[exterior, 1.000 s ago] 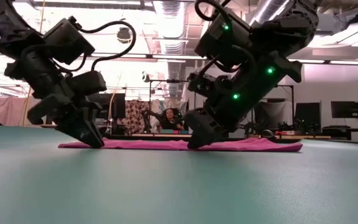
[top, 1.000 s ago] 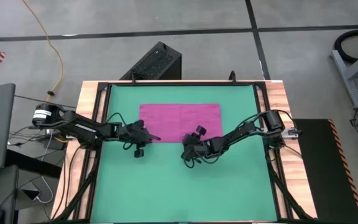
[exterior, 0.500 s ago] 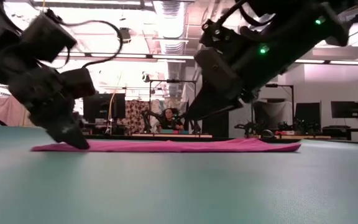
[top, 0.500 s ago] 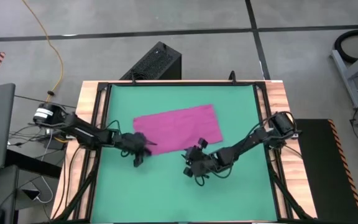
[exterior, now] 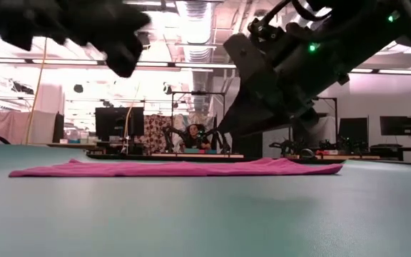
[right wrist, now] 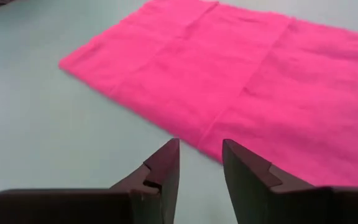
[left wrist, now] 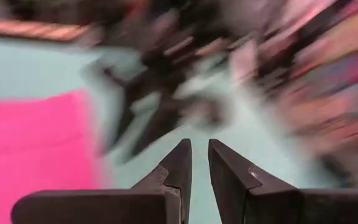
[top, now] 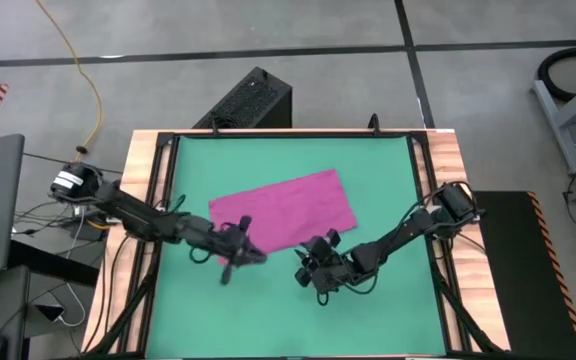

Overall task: Roll towel
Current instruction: Fold the pink towel

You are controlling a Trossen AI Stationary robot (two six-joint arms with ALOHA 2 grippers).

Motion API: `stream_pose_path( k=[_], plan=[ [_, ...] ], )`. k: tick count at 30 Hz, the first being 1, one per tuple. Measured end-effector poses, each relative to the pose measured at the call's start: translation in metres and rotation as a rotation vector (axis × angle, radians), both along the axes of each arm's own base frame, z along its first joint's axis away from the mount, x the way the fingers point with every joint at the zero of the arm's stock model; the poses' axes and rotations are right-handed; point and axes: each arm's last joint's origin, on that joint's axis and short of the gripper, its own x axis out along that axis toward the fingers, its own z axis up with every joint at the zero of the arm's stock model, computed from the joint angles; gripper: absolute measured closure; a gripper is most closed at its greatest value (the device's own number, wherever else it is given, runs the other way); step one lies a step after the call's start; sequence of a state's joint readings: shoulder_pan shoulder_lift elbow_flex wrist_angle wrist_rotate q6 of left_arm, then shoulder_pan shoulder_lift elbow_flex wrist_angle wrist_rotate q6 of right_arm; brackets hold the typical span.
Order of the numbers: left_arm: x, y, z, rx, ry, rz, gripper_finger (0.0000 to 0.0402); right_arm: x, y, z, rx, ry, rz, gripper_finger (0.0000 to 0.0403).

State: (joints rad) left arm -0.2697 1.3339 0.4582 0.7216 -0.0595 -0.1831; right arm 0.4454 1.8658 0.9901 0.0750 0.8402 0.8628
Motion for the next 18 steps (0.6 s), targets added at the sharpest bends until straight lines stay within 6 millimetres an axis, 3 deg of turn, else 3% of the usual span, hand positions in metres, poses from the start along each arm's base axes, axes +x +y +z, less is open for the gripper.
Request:
stream_pose_path(
  k=[3,11,18],
  plan=[
    [0.009,0.018,-0.003,0.143,0.123,0.113,0.0356,0.004,-0.004,-0.002,-0.025,-0.011,-0.016,0.0291],
    [0.01,0.052,-0.015,0.199,0.286,0.162,0.0356,0.018,-0.015,-0.021,-0.065,0.031,0.023,0.0391],
    [0.004,0.076,-0.025,0.231,0.393,0.252,0.0356,0.018,-0.019,-0.035,-0.067,0.078,0.012,0.039]
  ],
)
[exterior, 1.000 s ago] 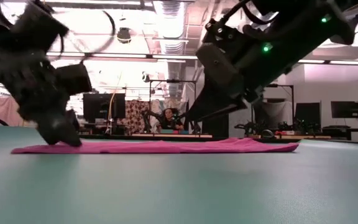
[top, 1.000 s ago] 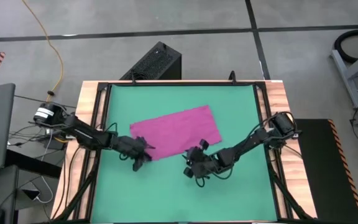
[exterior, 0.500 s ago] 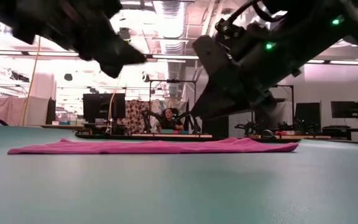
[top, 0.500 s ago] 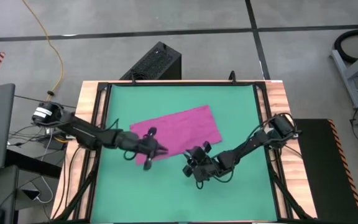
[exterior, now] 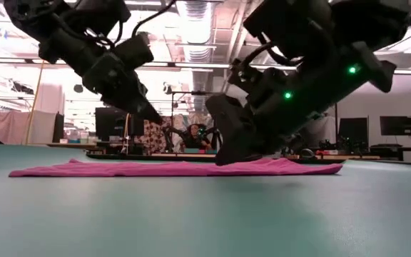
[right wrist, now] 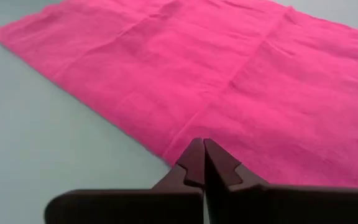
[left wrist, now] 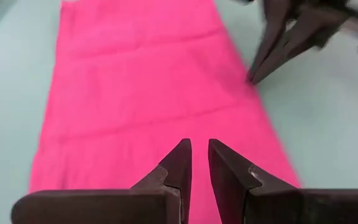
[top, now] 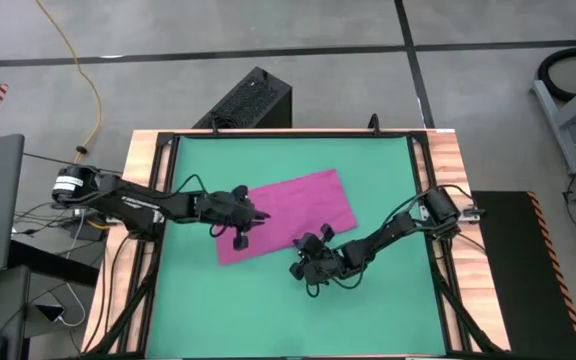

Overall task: Roll towel
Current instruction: Fold the pink towel

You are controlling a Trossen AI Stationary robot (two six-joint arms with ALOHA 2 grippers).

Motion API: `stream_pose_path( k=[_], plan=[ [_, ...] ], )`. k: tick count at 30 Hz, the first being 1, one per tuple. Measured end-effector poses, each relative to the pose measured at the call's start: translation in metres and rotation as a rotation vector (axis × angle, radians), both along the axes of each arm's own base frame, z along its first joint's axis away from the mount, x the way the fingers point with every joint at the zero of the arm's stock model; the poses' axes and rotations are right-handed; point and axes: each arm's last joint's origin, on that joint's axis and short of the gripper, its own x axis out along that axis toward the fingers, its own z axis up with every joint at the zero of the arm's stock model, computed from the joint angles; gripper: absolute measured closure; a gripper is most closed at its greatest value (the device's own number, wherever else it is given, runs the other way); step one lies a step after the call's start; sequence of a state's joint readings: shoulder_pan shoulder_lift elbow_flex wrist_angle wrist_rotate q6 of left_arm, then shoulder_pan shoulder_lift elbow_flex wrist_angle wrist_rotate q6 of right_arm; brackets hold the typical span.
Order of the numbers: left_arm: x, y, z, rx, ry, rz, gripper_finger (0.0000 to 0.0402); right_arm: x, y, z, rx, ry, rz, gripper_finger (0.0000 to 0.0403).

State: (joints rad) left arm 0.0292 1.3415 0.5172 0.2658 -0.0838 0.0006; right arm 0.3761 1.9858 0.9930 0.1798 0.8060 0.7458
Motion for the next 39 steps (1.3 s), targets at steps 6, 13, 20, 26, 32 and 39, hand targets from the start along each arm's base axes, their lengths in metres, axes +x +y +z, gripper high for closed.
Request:
stream_pose_path(
  k=[6,13,20,26,32,39],
  plan=[
    [-0.017,0.011,-0.024,-0.004,0.088,0.052,0.0356,-0.006,-0.001,-0.005,0.015,0.054,-0.026,0.0396],
    [-0.038,0.022,-0.054,-0.025,0.079,0.144,0.0376,-0.008,0.007,-0.005,0.031,0.05,-0.004,0.0396],
    [-0.042,0.01,-0.067,-0.153,0.146,0.177,0.0399,-0.011,0.023,-0.001,0.051,0.028,0.03,0.0396],
    [-0.035,-0.019,-0.075,-0.383,0.117,0.186,0.0401,-0.01,0.036,0.005,0.058,0.008,0.061,0.0396],
    [-0.01,-0.064,-0.068,-0.556,-0.048,-0.004,0.0401,-0.012,0.041,0.008,0.022,-0.015,0.04,0.0396],
    [0.026,-0.081,-0.025,-0.436,-0.244,-0.175,0.0401,-0.019,0.038,0.003,0.035,0.009,-0.044,0.0396]
  ],
)
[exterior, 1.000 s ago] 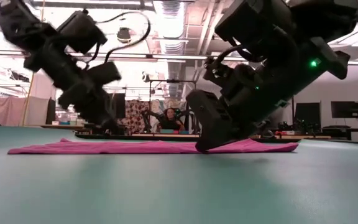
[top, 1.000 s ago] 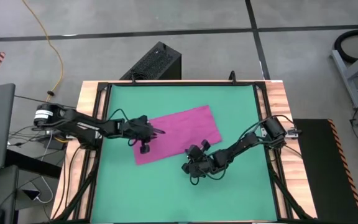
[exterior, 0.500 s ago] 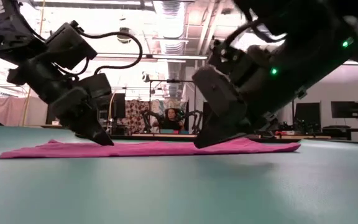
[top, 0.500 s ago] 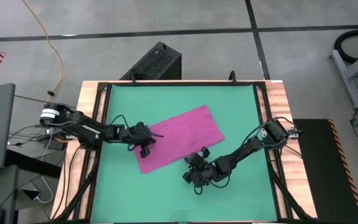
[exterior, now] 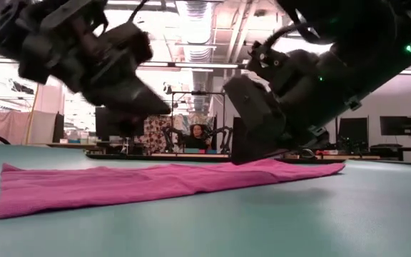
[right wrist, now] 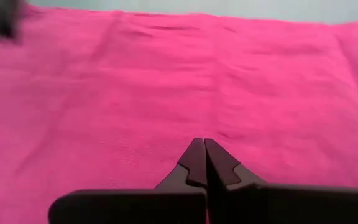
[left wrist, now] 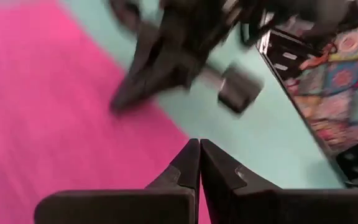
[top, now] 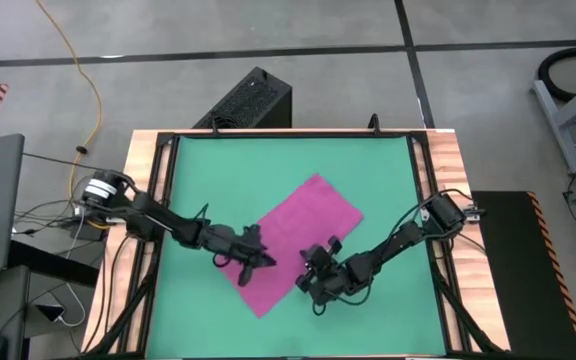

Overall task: Roll towel
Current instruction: Fold the pink towel

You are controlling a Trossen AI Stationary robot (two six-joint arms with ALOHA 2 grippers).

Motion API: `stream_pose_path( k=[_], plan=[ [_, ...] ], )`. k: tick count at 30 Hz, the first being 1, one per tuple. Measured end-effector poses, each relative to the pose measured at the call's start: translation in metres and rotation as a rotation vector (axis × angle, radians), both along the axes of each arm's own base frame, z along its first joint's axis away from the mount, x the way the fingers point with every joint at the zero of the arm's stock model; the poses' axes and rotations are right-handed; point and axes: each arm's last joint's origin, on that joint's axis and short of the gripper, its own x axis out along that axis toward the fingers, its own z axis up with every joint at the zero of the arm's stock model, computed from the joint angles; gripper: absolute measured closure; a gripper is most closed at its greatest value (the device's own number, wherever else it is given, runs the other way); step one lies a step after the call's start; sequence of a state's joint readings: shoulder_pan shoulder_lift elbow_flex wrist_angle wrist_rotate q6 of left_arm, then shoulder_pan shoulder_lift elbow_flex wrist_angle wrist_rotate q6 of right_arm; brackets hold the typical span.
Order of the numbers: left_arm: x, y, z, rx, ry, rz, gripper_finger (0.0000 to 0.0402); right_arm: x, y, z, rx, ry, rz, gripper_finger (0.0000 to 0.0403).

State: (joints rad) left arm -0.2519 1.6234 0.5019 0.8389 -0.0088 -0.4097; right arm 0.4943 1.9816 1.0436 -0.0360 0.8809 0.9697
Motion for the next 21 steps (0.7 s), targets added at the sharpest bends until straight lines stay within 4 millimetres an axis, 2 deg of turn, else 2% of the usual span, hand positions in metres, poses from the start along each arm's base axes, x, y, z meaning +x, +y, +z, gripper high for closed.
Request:
stream_pose_path(
  k=[3,5,7,10,15,21],
  plan=[
    [0.009,0.009,0.016,0.238,-0.013,0.091,0.0401,-0.006,0.0,-0.003,0.004,0.016,-0.038,0.0396],
    [0.013,0.022,0.014,0.369,0.045,0.161,0.0401,-0.008,0.0,-0.004,0.008,0.025,-0.05,0.0396],
    [0.015,0.037,0.01,0.427,0.074,0.155,0.0401,-0.01,0.002,-0.005,0.007,0.033,-0.048,0.0396],
    [0.019,0.06,0.003,0.43,0.108,0.131,0.0401,-0.01,0.0,-0.005,0.004,0.05,-0.048,0.0396],
    [0.019,0.097,-0.026,0.4,0.24,0.162,0.0401,-0.009,-0.008,-0.007,-0.002,0.089,-0.064,0.0396],
    [0.019,0.112,-0.054,0.359,0.346,0.15,0.0401,-0.007,-0.016,-0.008,-0.003,0.129,-0.057,0.0396]
  ],
)
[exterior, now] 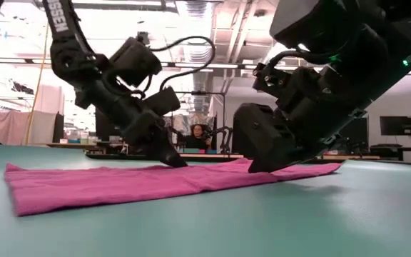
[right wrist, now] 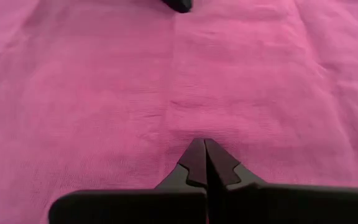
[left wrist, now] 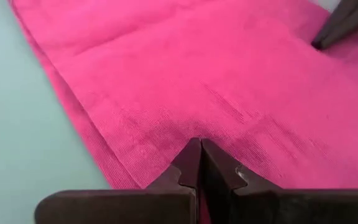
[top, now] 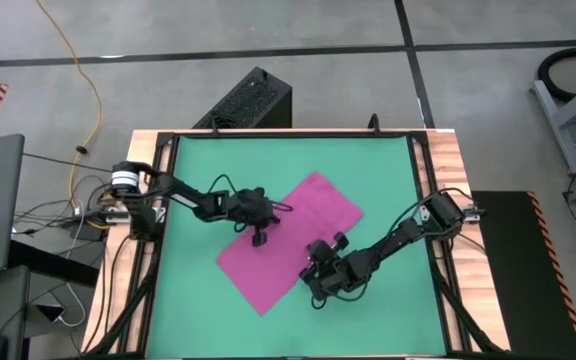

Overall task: Roll towel
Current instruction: Fold the pink towel

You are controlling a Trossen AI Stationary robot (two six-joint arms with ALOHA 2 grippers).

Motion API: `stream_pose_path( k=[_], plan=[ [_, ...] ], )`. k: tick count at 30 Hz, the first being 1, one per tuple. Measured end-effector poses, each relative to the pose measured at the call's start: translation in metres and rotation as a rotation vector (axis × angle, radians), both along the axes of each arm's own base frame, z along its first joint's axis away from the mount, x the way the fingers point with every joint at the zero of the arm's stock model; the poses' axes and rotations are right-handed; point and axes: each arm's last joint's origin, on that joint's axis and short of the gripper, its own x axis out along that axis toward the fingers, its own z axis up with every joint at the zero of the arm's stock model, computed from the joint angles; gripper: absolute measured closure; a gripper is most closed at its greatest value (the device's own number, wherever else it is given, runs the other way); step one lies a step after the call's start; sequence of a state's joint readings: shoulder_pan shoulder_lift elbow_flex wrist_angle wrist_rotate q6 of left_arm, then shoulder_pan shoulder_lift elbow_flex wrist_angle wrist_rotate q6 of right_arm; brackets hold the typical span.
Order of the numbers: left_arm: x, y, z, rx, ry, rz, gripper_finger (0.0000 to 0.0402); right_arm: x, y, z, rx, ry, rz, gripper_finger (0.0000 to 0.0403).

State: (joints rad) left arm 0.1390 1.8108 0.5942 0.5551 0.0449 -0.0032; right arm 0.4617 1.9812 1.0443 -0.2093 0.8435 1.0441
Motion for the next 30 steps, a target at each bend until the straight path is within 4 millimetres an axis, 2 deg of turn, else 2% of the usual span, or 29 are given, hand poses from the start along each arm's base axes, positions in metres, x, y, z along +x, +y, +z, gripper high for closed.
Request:
stream_pose_path(
  k=[5,10,22,26,30],
  plan=[
    [-0.003,0.001,-0.009,-0.031,0.068,0.052,0.0401,-0.001,-0.004,-0.001,-0.017,0.033,-0.007,0.0396],
    [-0.005,-0.007,-0.012,-0.111,0.118,0.132,0.0401,-0.002,-0.018,-0.002,-0.032,0.083,-0.059,0.0396],
    [-0.004,-0.054,-0.013,-0.269,0.073,0.288,0.0401,0.011,-0.063,-0.003,-0.099,0.186,-0.097,0.039],
    [-0.004,-0.066,-0.01,-0.275,0.034,0.307,0.0401,0.012,-0.066,-0.001,-0.105,0.204,-0.073,0.0389],
    [-0.009,-0.065,-0.008,-0.207,0.068,0.357,0.0401,0.007,-0.051,0.001,-0.074,0.199,-0.03,0.0389]
  ],
)
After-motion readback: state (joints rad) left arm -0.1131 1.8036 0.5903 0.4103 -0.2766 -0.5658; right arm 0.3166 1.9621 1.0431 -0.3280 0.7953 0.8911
